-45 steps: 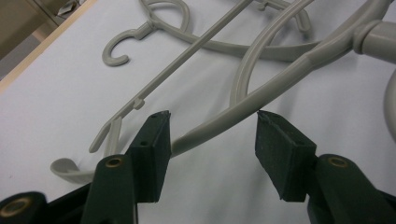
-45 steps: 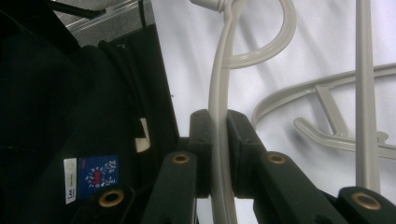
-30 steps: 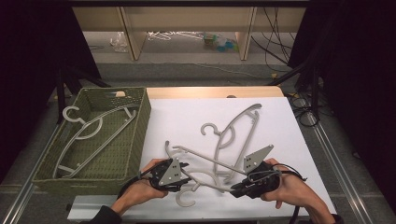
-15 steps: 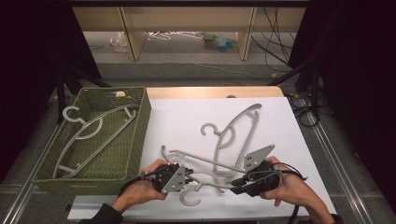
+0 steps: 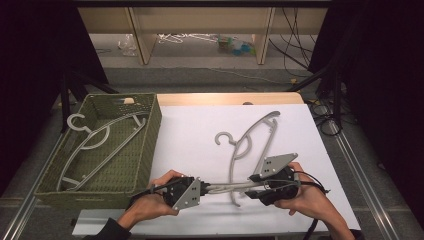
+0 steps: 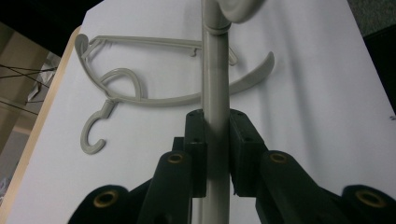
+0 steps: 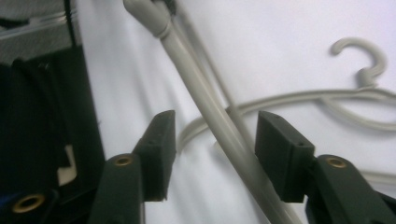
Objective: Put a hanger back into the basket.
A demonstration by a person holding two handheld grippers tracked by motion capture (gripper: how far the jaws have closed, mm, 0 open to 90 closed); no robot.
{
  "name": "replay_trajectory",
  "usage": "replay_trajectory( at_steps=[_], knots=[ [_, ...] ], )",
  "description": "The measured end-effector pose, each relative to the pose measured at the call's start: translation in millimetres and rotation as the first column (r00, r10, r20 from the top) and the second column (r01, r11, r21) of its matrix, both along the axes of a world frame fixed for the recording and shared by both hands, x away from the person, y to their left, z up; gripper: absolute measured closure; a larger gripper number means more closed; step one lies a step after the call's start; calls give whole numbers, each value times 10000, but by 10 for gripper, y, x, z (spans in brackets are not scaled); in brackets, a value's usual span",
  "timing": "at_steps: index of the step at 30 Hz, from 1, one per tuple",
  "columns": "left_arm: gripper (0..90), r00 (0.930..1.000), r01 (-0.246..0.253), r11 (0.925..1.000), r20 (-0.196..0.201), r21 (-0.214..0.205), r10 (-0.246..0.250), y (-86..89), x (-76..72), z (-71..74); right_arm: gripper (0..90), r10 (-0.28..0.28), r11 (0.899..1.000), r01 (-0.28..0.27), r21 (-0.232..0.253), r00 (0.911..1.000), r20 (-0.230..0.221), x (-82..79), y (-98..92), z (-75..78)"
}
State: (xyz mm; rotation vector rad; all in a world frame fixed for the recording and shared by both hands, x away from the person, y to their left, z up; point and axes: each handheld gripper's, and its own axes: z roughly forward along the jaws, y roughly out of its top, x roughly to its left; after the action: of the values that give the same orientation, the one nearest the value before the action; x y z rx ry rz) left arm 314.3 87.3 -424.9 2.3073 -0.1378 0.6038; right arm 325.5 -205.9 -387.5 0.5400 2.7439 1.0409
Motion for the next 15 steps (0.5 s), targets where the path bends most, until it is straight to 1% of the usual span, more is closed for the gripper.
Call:
replay_trajectory(
  at_steps=[1,2,3,4,5,6,7,8,9,10,11,12,13,14,15],
  knots=[
    [791,9999,-74,10000,-103,-1,74,6,4,8,458,-2,9999,0,120,9999,134,10,-2,22],
    [791,9999,-74,10000,-103,-1,74,6,4,8,458,-2,9999,0,120,9999,134,10,-2,22],
    [791,9998,-196,9998,-65,29,196,11,13,20,441,-192,9994,184,295,9995,264,8,2,43],
    [791,9983,-523,9985,-256,-128,520,23,36,39,404,-537,9960,494,744,9969,569,13,3,90],
    [791,9970,-714,9972,-317,-208,707,30,44,50,397,-775,9927,711,978,9950,630,17,-1,114],
    [791,9952,-897,9958,-414,-205,888,36,51,62,392,-956,9896,866,1149,9926,752,23,-14,141],
    [791,9952,-897,9958,-414,-205,888,36,51,62,384,-1199,9850,1073,1354,9889,879,27,-31,165],
    [791,9931,-1040,9944,-558,-187,1028,41,60,74,384,-1199,9850,1073,1354,9889,879,27,-31,165],
    [791,9904,-1222,9922,-684,-266,1201,42,69,83,375,-1416,9805,1262,1509,9852,963,33,-55,187],
    [791,9863,-1418,9894,-902,-313,1385,48,79,99,360,-1824,9688,1620,1877,9785,966,44,-99,209],
    [791,9816,-1625,9861,-1080,-361,1578,54,89,111,349,-1951,9643,1744,1993,9767,892,45,-116,219],
    [791,9700,-2062,9775,-1401,-435,1984,67,108,126,338,-1998,9617,1790,2077,9763,838,49,-125,225],
    [791,9621,-2291,9727,-1606,-381,2203,76,126,143,334,-1998,9604,1779,2146,9761,849,51,-127,227],
    [791,9621,-2291,9727,-1606,-381,2203,76,126,143,334,-1998,9604,1779,2146,9761,849,51,-127,227],
    [791,9521,-2599,9645,-1790,-476,2478,85,140,153,329,-2057,9589,1812,2182,9740,952,50,-129,229]
  ],
)
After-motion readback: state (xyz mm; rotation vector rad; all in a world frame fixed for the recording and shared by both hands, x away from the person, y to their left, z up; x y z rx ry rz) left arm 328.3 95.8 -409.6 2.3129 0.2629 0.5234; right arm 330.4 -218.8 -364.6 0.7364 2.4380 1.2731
